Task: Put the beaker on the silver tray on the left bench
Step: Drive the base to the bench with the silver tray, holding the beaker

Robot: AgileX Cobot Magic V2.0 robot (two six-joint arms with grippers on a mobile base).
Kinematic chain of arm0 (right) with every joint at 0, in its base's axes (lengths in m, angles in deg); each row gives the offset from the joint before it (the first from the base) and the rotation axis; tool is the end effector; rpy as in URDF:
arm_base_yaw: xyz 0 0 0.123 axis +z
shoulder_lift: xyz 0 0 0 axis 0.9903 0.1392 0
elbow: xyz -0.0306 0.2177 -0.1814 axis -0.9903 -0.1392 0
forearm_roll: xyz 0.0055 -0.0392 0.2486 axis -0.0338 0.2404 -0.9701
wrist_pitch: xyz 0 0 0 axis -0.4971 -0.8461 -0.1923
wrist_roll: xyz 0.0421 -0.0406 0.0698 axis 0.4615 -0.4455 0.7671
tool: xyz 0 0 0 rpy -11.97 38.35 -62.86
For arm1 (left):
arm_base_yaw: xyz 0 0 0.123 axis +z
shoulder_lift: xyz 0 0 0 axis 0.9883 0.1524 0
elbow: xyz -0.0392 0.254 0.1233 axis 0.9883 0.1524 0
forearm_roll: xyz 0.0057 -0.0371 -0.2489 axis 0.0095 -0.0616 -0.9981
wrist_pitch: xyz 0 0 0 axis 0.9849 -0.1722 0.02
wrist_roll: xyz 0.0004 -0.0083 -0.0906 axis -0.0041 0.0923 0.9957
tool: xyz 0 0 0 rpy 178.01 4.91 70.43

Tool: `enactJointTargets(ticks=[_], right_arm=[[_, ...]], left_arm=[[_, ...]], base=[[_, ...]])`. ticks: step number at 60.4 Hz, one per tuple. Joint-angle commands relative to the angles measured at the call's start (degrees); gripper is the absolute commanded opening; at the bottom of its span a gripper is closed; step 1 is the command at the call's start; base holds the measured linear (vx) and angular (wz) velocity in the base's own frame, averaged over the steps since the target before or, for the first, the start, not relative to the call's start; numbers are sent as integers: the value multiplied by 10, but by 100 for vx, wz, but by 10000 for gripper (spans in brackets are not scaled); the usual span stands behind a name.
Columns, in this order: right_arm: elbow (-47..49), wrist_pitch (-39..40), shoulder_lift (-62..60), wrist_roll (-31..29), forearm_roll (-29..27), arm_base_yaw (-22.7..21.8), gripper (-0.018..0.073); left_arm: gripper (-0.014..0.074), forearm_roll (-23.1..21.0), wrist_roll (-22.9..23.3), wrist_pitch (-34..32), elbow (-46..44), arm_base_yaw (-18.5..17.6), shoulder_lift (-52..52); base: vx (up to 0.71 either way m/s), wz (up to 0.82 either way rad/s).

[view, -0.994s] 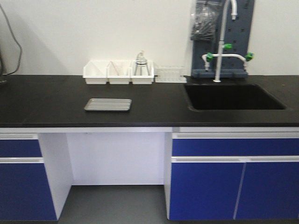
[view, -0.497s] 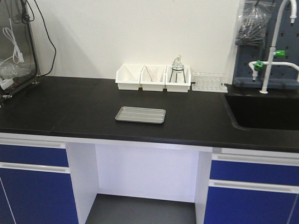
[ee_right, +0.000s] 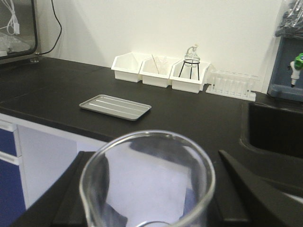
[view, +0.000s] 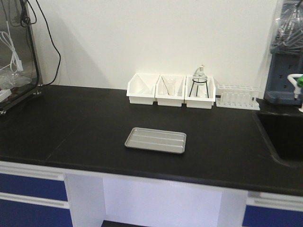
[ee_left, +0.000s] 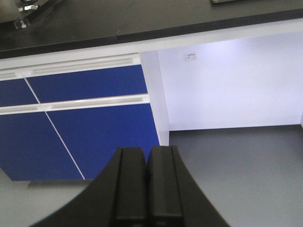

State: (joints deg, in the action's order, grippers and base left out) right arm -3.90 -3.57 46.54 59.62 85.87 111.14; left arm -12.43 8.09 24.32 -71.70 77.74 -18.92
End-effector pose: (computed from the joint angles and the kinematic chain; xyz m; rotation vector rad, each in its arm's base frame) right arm 0.0315 -0.0142 0.2804 -0.1959 1.6163 0.1207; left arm 0.0518 0.0006 0.1680 0.1481 1.8835 0.0842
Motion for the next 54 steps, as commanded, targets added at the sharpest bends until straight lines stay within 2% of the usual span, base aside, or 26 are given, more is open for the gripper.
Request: enactJointTargets(ticks=[1,34,54], right_arm=[[15,43,6,0,20,-2,-10],[15,43,6,0,20,-2,-10],[15,43,6,0,20,-2,-10]], left_arm=[[1,-1,1,-48,11,-2,-4],[1,-1,1,-48,11,-2,-4],[1,-1,1,-48,11,-2,-4]], base=[[45,5],[44,1],[39,-22]])
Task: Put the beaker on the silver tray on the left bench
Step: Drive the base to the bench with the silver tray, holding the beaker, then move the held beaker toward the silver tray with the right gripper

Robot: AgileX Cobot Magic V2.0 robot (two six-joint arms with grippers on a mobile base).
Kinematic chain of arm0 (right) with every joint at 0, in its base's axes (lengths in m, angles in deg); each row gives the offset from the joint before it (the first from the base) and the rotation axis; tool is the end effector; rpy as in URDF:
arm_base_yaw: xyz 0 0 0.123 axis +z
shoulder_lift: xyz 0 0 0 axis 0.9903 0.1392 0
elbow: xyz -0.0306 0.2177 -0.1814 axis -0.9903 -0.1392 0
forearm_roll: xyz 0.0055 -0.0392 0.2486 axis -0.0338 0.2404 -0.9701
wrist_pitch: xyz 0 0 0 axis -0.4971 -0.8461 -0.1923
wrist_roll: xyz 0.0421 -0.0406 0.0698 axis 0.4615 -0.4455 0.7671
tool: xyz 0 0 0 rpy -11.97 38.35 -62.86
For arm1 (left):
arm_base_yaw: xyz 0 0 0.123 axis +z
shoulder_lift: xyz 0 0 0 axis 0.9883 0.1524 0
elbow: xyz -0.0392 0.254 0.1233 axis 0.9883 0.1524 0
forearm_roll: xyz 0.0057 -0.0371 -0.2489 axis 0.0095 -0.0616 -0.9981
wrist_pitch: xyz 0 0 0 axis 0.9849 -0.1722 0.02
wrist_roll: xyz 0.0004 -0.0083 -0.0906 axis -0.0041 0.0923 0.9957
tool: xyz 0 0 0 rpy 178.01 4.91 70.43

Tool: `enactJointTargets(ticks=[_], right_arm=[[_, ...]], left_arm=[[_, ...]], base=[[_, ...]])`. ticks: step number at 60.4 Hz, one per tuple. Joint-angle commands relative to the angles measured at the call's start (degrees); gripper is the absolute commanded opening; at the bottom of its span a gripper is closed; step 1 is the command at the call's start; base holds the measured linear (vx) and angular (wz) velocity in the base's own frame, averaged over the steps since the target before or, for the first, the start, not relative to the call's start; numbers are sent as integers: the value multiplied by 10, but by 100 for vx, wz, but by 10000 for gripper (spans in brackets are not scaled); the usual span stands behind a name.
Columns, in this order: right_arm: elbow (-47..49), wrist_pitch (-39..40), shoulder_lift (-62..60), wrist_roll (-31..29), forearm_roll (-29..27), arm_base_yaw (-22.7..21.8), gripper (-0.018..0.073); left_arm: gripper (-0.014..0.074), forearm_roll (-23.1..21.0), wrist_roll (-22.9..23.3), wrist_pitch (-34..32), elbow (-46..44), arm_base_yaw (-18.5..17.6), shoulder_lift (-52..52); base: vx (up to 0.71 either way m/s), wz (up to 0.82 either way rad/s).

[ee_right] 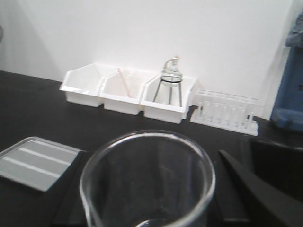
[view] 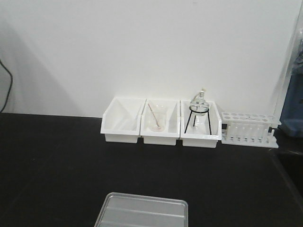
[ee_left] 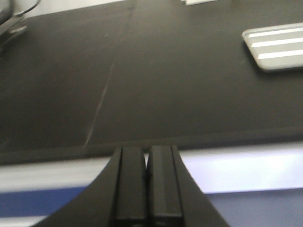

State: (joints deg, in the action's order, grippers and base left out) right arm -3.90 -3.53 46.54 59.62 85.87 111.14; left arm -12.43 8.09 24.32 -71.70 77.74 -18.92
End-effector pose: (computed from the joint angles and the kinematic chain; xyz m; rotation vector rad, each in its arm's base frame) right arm 0.0315 -0.0142 0.2805 -0.1961 1.6157 0.1210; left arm 0.0518 0.0006 0.1680 0.1481 1.8835 0.0842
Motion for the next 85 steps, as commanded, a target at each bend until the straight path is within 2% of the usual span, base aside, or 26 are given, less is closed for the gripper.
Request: enactJointTargets(ticks=[1,29,62,72,85], right_arm=[[15,43,6,0,20,-2,-10],[15,43,6,0,20,-2,-10],[15,43,6,0,20,-2,-10],[15,42,6,-4,52,-2,-11],[15,42,6,-4,54,-2,-11]], left_arm=[[1,-1,1,-48,11,-2,-4],[1,-1,1,-48,11,-2,-4],[1,-1,1,-48,11,-2,-4],[1,-1,1,-48,11,-2,-4],[1,-1,1,-48,11,-2,-4]], base=[[37,-36],[27,-25],[4,-1],[0,0],[0,0]])
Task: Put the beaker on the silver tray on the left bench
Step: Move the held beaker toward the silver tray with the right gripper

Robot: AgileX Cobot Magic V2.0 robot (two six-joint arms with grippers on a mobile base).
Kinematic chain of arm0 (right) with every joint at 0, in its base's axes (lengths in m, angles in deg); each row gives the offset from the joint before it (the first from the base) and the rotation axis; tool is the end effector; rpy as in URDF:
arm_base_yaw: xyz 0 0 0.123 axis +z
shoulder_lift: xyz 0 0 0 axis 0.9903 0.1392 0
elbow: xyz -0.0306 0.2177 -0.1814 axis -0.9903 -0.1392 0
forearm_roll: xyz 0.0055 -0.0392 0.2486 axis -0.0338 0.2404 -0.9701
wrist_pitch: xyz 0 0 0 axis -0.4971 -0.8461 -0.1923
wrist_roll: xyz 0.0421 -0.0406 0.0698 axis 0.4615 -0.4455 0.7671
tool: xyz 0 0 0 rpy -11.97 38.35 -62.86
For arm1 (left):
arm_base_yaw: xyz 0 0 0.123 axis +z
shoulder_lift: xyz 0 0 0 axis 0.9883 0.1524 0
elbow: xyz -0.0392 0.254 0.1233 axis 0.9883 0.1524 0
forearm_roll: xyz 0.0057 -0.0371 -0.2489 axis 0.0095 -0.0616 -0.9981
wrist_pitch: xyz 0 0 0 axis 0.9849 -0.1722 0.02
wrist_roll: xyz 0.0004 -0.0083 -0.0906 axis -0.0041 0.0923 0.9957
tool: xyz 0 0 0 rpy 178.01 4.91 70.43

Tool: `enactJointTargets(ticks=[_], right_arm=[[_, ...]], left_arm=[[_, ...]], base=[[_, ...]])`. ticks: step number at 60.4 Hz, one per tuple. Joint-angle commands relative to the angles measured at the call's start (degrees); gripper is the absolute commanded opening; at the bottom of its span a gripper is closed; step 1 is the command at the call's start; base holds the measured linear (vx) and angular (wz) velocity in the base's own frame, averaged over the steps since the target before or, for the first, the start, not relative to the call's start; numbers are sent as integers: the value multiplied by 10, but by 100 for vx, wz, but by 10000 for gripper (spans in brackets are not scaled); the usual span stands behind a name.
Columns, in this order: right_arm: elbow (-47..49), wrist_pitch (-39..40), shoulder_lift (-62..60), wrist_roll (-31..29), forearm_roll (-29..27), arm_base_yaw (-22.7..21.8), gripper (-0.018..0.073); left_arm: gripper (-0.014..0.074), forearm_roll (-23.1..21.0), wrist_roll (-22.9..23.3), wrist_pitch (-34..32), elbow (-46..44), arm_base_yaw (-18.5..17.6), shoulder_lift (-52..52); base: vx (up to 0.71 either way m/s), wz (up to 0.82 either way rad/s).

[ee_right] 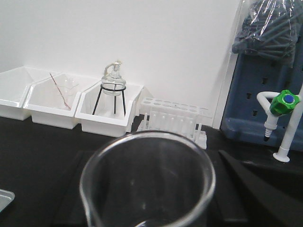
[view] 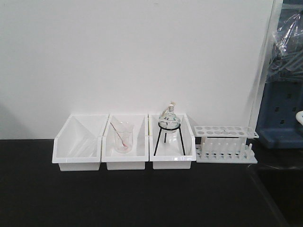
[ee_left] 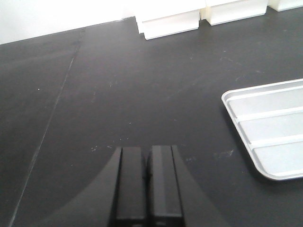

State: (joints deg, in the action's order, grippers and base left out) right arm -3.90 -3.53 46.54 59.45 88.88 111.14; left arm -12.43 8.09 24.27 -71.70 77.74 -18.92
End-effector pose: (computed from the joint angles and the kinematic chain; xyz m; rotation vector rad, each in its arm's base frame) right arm 0.0320 -0.0164 0.2818 -0.2127 1.5975 0.0654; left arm 0.0519 0.0006 0.1681 0.1481 1.8826 0.0842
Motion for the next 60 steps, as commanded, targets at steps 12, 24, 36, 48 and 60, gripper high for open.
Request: enactJointTargets(ticks=[12,24,36,48,60], right_arm=[[15,42,6,-3,23,-2,-11],[15,57,6,-2,21,-2,-11],[15,143,6,-2,22,-2,-11],[15,196,73,18,22,-2,-11],[15,334,224,24,23,-2,-11]], left_arm=[[1,-1,1,-47,11,-2,-4],[1,-1,1,-47,11,-2,-4],[1,-1,1,-47,11,-2,-4],[1,-1,1,-47,11,-2,-4],[1,-1,1,-47,11,-2,-4]], base=[[0,0],[0,0],[0,0],[0,0],[0,0]])
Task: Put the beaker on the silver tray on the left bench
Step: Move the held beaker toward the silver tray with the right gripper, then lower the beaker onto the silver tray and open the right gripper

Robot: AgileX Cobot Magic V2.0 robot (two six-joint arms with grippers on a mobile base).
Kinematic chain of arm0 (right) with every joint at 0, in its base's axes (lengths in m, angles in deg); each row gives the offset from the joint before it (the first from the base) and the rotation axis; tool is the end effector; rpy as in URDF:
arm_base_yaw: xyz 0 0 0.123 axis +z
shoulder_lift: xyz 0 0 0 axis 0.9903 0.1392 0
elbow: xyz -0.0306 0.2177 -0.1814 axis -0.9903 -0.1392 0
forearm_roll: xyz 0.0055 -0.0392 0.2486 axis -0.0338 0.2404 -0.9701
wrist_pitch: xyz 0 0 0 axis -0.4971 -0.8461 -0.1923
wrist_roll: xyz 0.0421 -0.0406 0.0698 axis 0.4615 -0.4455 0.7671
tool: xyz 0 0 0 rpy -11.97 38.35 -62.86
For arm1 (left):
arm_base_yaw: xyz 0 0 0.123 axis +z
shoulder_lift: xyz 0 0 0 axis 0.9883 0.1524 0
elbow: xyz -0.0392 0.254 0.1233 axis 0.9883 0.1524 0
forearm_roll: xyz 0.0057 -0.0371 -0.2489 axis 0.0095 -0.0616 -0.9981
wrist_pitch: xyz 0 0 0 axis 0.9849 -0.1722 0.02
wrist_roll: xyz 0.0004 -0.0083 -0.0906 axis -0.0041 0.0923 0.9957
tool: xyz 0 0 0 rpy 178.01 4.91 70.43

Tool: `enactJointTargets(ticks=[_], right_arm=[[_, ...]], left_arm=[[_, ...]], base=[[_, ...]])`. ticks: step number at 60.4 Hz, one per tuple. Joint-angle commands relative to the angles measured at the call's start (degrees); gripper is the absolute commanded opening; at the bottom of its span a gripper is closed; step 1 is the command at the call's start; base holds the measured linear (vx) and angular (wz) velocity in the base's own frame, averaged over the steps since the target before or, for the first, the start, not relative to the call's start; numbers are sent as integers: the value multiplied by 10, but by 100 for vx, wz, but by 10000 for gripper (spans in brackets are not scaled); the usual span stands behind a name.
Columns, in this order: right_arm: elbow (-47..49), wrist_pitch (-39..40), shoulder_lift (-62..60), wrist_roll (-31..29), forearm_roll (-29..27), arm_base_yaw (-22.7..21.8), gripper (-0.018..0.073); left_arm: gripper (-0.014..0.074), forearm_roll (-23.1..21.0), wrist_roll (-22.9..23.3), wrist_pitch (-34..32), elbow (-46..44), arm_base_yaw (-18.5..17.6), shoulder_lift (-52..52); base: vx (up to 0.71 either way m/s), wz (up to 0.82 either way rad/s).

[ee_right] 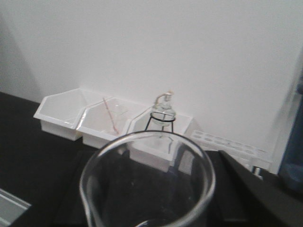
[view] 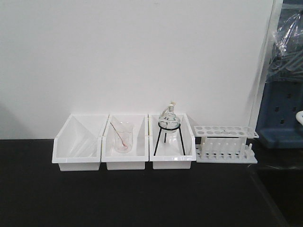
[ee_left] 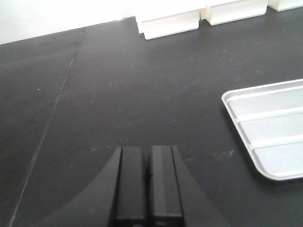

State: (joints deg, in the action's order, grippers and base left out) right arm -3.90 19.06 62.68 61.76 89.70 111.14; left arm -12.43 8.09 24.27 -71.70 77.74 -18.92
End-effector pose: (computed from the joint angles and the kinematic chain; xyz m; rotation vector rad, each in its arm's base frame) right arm 0.0682 0.0261 0.2986 -0.4003 1.5102 0.2133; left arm 0.0519 0.0006 0.1681 0.1481 1.8826 0.0842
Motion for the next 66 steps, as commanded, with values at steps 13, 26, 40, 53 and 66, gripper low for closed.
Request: enactJointTargets(ticks=[13,26,40,53,66], right_arm=[[15,300,226,0,14,-2,-11],[16,446,365,-32,-36,-2,-11],[17,646,593,-198,-204,-2,-11],[80,787,818,-205,-133,0,-11],[163,807,931,-199,-42,0,-11]], left_arm=[[1,-1,1,-47,11,-2,-4],[1,-1,1,-47,11,-2,-4],[1,-1,1,-47,11,-2,-4],[1,-1,1,-47,11,-2,-4],[1,-1,1,-47,11,-2,-4]], base=[[0,0],[0,0],[0,0],[0,0],[0,0]])
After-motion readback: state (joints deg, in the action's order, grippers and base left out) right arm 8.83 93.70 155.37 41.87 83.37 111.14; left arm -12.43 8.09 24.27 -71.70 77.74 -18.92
